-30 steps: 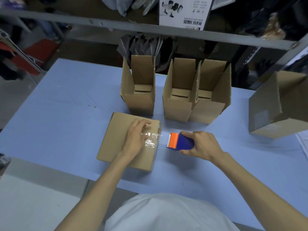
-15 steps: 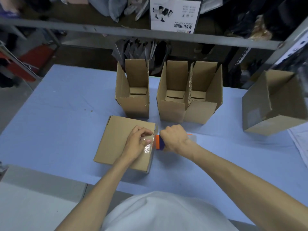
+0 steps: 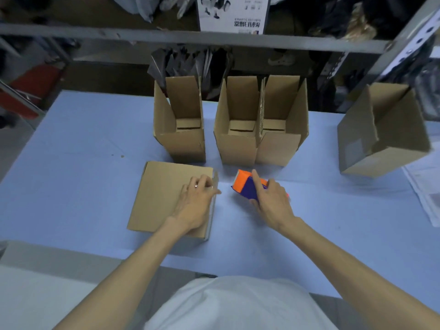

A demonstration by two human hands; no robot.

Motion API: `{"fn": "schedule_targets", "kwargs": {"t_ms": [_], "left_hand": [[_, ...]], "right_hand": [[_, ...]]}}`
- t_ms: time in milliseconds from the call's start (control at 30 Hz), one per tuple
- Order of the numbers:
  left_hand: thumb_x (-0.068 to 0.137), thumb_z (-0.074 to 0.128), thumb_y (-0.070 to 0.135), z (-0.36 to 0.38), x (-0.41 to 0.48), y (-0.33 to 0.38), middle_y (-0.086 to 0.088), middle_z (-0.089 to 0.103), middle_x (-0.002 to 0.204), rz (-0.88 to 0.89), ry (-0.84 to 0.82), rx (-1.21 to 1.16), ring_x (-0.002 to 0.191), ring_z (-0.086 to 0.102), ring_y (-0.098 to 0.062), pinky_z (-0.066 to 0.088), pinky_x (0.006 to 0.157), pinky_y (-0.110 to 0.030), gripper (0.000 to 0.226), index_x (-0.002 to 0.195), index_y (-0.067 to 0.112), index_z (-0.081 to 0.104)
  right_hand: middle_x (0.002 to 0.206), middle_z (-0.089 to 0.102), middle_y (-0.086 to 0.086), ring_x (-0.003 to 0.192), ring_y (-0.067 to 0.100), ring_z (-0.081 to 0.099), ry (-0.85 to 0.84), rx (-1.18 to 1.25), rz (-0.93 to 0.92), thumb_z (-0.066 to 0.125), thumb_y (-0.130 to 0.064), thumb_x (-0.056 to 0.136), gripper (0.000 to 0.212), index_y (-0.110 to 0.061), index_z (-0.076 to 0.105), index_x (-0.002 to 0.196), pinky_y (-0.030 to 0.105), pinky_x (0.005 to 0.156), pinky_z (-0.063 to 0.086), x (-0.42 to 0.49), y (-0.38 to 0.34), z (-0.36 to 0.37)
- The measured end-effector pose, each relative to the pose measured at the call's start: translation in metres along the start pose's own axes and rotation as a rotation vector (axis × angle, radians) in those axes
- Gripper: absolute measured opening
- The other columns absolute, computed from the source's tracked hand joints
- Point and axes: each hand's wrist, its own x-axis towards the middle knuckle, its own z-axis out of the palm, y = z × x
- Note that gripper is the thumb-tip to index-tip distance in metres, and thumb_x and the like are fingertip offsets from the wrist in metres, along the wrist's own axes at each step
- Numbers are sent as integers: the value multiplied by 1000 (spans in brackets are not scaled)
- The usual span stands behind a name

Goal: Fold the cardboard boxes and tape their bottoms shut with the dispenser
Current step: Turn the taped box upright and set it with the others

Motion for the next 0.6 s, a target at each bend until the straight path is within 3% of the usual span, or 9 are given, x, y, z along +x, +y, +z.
{"fn": "schedule_targets", "kwargs": {"t_ms": [100, 200, 333, 467, 533, 600], "left_hand": [[93, 50, 14, -12, 10, 4, -5, 41, 126, -108, 46, -253, 116, 37, -25, 35, 100, -35, 46, 137, 25, 47], [90, 57, 26, -18, 30, 3, -5, 41, 134, -168, 26, -167, 125, 35, -27, 29, 104, -35, 52, 140, 22, 42], [84, 62, 38, -14, 59, -1, -8, 42, 126, -190, -96, 64, 117, 37, -30, 29, 103, -37, 52, 129, 18, 47], [93, 50, 27, -16, 69, 6, -12, 46, 118, -228, -133, 110, 110, 41, -32, 32, 95, -39, 26, 114, 13, 55], [95, 46, 23, -28, 65, 11, -12, 48, 116, -257, -68, 57, 109, 43, -31, 29, 93, -40, 23, 112, 11, 54], [96, 46, 21, -50, 52, 15, -11, 50, 113, -294, 129, -78, 108, 45, -28, 28, 95, -39, 19, 110, 10, 54]], "right_hand": [[129, 35, 21, 111, 34, 41, -9, -33, -56, 48, -2, 91, 85, -11, -11, 151, 36, 88, 38, -3, -12, 16], [129, 34, 22, 112, 36, 40, -49, -28, -37, 40, 4, 93, 80, -10, -13, 151, 40, 93, 38, -2, -22, 31], [132, 33, 19, 116, 34, 38, -35, 30, -7, 37, -2, 96, 74, -14, -10, 151, 39, 96, 37, -5, -22, 57], [128, 37, 19, 113, 33, 40, 3, 57, 12, 40, -1, 92, 72, -15, 5, 153, 36, 91, 37, -2, -20, 56], [127, 39, 21, 114, 35, 40, 87, 23, -6, 46, -6, 88, 70, -11, 18, 152, 37, 91, 33, -4, -21, 45], [128, 41, 19, 116, 34, 39, 177, 151, -23, 56, -23, 90, 63, -11, 31, 147, 38, 96, 35, -14, -26, 33]]}}
